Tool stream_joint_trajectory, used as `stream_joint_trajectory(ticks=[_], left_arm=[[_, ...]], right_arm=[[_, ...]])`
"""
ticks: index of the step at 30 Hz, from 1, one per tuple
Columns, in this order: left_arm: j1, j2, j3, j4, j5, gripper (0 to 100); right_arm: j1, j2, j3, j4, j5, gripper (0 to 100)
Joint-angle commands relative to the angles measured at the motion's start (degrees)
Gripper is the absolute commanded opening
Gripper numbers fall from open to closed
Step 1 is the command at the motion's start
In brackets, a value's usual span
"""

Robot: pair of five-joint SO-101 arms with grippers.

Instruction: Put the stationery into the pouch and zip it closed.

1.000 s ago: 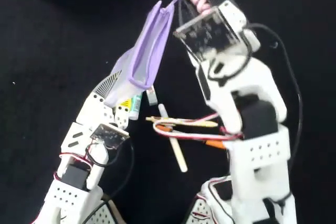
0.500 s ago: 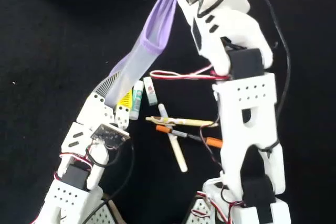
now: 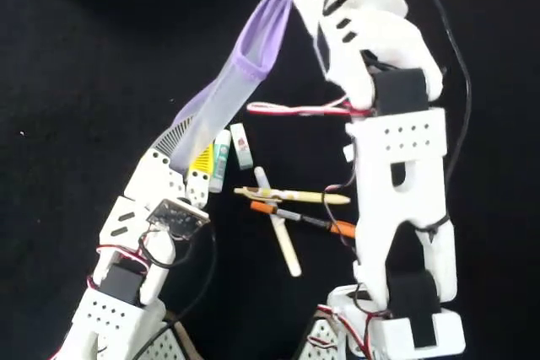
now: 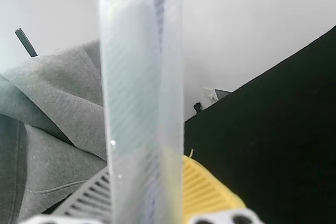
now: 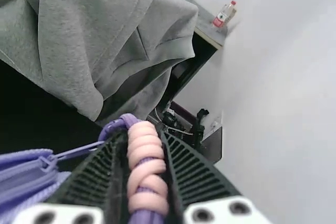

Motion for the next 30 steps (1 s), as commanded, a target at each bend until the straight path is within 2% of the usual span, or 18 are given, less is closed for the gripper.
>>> stream_joint_trajectory(ticks=[1, 5, 13, 16, 21, 23, 30], left_arm=[[-0.13, -0.79, 1.1, -0.18, 0.53, 3], [0.22, -0.79, 1.1, -0.09, 0.53, 3], [0.4, -0.62, 1.1, 0.09, 0.62, 3], [-0.04, -0.7, 1.1, 0.09, 1.58, 8], [-3.21, -0.79, 1.1, 0.18, 17.05, 19], [-5.32, -0.79, 1.01, 0.09, 21.19, 21], [-9.63, -0.79, -0.13, 0.09, 24.09, 23]], right_arm=[[8.0, -0.57, -5.93, -0.7, 0.44, 1.1], [8.35, -1.19, -9.71, 2.37, 0.26, 1.1], [5.1, -4.18, -22.73, 19.69, 0.44, 1.1], [3.6, -5.05, -27.82, 26.46, 0.44, 1.1], [3.69, -6.2, -36.0, 36.48, 0.44, 1.1], [3.78, -6.55, -38.9, 39.74, 0.53, 1.1], [3.96, -6.64, -46.55, 47.47, 3.52, 1.1]])
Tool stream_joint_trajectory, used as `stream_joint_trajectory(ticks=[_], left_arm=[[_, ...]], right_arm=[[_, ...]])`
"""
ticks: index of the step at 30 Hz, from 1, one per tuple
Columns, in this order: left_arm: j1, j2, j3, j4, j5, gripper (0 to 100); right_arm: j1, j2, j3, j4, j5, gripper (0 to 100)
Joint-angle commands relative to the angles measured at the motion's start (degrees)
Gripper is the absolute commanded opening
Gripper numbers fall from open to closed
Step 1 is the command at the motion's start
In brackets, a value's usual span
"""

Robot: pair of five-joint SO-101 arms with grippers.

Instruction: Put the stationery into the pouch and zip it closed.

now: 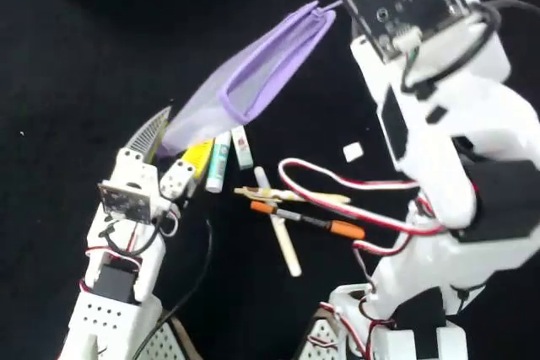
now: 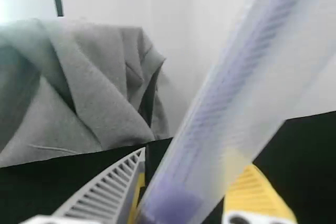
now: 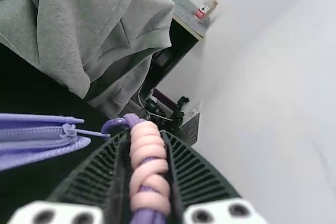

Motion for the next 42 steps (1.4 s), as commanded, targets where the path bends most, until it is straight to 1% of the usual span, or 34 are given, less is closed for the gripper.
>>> stream_joint_trajectory(ticks=[1, 7, 10, 12, 14, 16, 19, 22, 25, 29, 33, 37, 39, 42], left_arm=[[-2.68, 0.0, 0.04, 0.09, 1.58, 23], [-2.15, 0.0, 0.31, 0.09, 1.32, 23], [-2.15, 0.0, 0.22, 0.18, 1.49, 23], [-2.15, 0.0, 0.04, 0.7, 1.58, 25], [-1.54, 0.0, -1.36, 4.48, 1.58, 27], [0.31, 0.0, -4.35, 10.29, 2.29, 28], [1.63, 0.0, -9.54, 19.25, 8.09, 28], [0.57, 0.0, -12.35, 23.82, 11.69, 30], [-1.89, -0.09, -12.26, 24.09, 11.96, 32], [-4.62, -0.09, -12.26, 24.09, 11.96, 32], [-5.93, -0.09, -10.86, 23.21, 11.96, 32], [-5.93, -0.09, -6.81, 17.05, 11.96, 32], [-5.93, -0.09, -4.88, 13.98, 11.96, 32], [-5.93, -0.09, -3.91, 12.75, 11.96, 32]], right_arm=[[3.16, -2.77, -5.58, 1.85, 0.88, 1.1], [9.49, -2.51, -7.25, 2.11, 0.53, 1.1], [10.9, -2.33, -6.73, 2.11, 0.44, 1.1], [10.9, -2.33, -6.73, 2.11, 0.44, 1.1], [10.9, -2.33, -6.73, 2.11, -0.88, 1.1], [10.2, -2.24, -6.73, 1.67, -2.73, 1.1], [9.49, -2.24, -6.64, 0.88, -3.08, 1.1], [9.49, -2.24, -6.64, 0.53, -3.08, 1.1], [9.58, -2.24, -6.73, 0.53, -3.08, 1.1], [9.85, -2.77, -6.9, 0.97, -2.81, 1.1], [15.38, -2.42, -6.73, 1.85, -2.73, 1.1], [21.54, -2.33, -6.73, 4.57, -2.64, 1.1], [23.21, -2.42, -6.73, 6.86, -2.64, 1.1], [25.05, -2.42, -6.73, 10.2, -2.55, 1.1]])
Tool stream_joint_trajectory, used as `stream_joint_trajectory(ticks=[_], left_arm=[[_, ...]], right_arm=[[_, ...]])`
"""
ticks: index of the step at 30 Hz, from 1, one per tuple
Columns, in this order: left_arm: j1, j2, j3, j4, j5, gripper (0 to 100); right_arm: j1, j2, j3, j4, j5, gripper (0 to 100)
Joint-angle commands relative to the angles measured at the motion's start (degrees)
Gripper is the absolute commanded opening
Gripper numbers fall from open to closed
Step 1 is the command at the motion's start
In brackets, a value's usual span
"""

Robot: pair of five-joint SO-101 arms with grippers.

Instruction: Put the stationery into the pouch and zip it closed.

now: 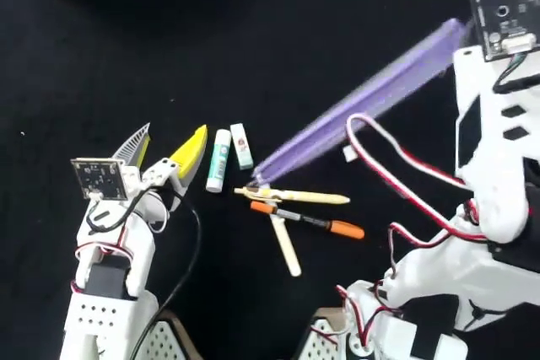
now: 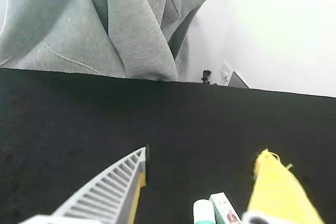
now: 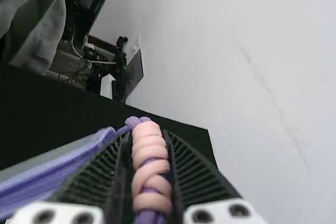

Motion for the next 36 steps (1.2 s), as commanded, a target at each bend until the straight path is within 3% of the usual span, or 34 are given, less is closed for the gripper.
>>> stream_joint_trajectory(ticks=[1, 13, 17, 24, 28, 36], left_arm=[[-0.4, -0.62, -0.31, -2.2, 0.53, 32], [-0.4, -0.62, 0.13, -2.2, 0.53, 32], [-0.4, -0.62, 0.13, -2.2, 0.53, 32], [-0.4, -0.62, 0.31, -2.2, 0.53, 32], [-0.4, -0.62, 0.92, -2.46, 0.53, 32], [-0.4, -0.62, 1.01, -2.46, 0.53, 32]], right_arm=[[3.16, -2.24, -2.24, 2.9, -0.18, 1.1], [14.77, -2.15, -1.71, 3.25, 0.09, 1.1], [17.49, -2.07, 5.32, 2.02, 2.73, 1.1], [18.29, -2.42, 26.51, -18.11, 2.46, 1.1], [14.59, -2.59, 29.41, -26.37, -2.9, 1.1], [-1.76, -2.59, 29.76, -24.7, -7.56, 1.1]])
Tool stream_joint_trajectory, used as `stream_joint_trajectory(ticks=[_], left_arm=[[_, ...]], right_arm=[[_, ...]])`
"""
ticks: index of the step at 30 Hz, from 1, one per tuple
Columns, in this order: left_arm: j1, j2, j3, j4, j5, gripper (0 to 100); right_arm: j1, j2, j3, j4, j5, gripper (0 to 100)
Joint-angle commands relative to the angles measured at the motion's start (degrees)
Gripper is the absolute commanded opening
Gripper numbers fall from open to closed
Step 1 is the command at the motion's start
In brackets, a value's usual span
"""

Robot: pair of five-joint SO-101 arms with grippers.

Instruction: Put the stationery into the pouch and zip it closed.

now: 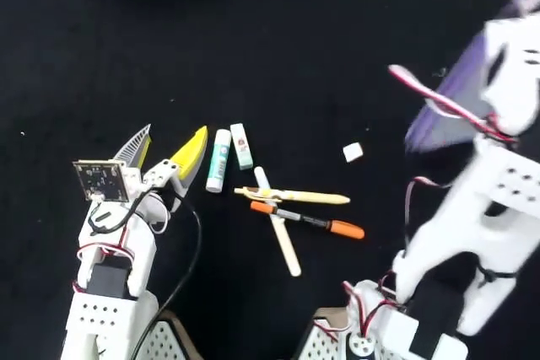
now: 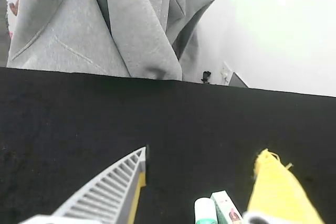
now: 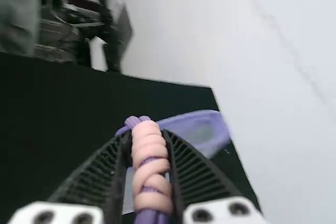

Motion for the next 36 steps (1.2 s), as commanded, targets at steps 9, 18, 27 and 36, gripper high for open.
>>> stream_joint_trajectory(ticks=[9, 18, 27, 36], left_arm=[[-0.4, -0.62, -0.66, -1.14, 0.53, 32], [-0.4, -0.62, -0.66, -1.14, 0.53, 32], [-0.4, -0.62, -0.57, -1.14, 0.53, 32], [-0.31, -0.62, -0.57, -1.14, 0.53, 32]], right_arm=[[-14.33, -2.33, 0.22, 5.63, -3.52, 1.1], [-8.62, -2.33, 0.31, 9.05, -3.08, 1.1], [-7.03, -3.21, -1.19, 19.78, 9.14, 1.1], [3.87, -7.16, -3.74, 20.48, 19.25, 1.1]])
